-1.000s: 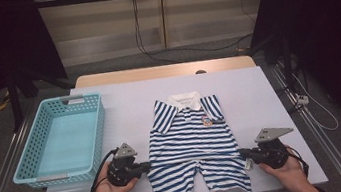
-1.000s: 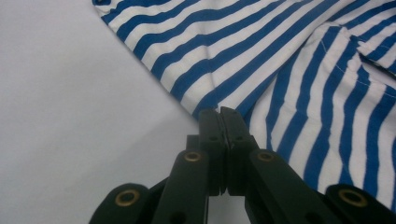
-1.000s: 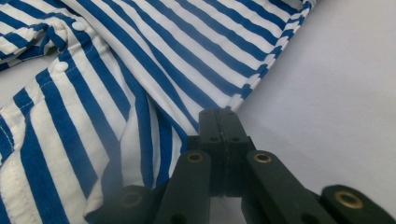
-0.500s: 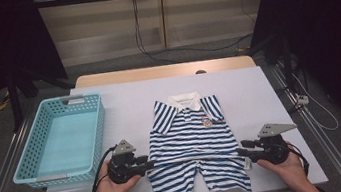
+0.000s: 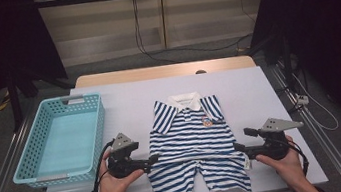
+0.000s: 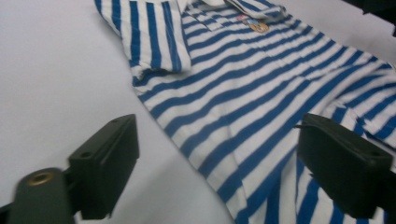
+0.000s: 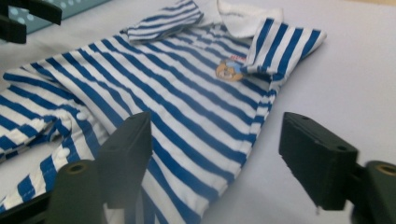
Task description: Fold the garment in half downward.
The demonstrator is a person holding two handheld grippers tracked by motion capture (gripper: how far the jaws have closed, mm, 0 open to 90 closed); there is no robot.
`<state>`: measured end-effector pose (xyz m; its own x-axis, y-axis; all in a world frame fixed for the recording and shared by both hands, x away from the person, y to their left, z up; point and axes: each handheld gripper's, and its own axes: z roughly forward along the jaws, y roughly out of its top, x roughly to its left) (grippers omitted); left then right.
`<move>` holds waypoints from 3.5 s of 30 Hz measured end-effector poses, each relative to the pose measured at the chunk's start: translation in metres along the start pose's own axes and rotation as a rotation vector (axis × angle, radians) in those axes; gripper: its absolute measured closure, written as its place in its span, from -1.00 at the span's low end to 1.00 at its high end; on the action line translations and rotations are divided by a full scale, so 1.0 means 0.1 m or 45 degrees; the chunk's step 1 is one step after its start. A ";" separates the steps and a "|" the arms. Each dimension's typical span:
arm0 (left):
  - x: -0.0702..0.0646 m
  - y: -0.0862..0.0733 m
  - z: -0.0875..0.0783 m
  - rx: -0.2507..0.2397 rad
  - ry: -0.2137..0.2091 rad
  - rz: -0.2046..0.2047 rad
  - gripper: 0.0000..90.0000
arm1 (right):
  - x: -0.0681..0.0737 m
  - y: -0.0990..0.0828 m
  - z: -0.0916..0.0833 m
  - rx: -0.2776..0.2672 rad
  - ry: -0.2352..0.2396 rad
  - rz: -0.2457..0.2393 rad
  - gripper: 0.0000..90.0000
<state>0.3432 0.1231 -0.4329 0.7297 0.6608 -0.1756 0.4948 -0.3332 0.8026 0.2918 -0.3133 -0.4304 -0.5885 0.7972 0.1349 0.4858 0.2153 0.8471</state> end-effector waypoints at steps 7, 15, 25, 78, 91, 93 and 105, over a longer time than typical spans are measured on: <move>0.00 0.07 0.01 -0.058 0.011 0.045 -0.90 | -0.02 0.05 0.04 -0.040 -0.026 0.005 -0.73; 0.04 0.20 0.06 -0.111 0.115 0.045 -0.91 | -0.09 0.14 0.07 -0.037 -0.030 0.033 -0.90; 0.15 0.35 0.14 -0.096 0.120 0.068 -0.89 | -0.18 0.27 0.12 -0.110 -0.044 0.054 -0.85; 0.95 1.09 1.10 -0.091 0.137 -0.005 -0.87 | -1.19 0.98 1.47 0.238 -0.136 0.116 0.19; 1.01 1.05 1.25 -0.082 0.156 -0.061 -0.77 | -1.18 0.89 1.62 0.321 -0.131 0.111 0.49; 1.02 1.05 1.26 -0.069 0.159 -0.068 -0.79 | -1.17 0.89 1.64 0.327 -0.123 0.118 0.52; 1.10 0.99 1.31 0.053 0.135 -0.074 -0.04 | -1.15 0.87 1.66 0.302 -0.094 0.174 0.94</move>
<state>0.5343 0.0739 -0.4473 0.6464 0.7464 -0.1586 0.5559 -0.3183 0.7679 0.5087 -0.2924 -0.4576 -0.4624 0.8651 0.1945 0.7003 0.2218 0.6785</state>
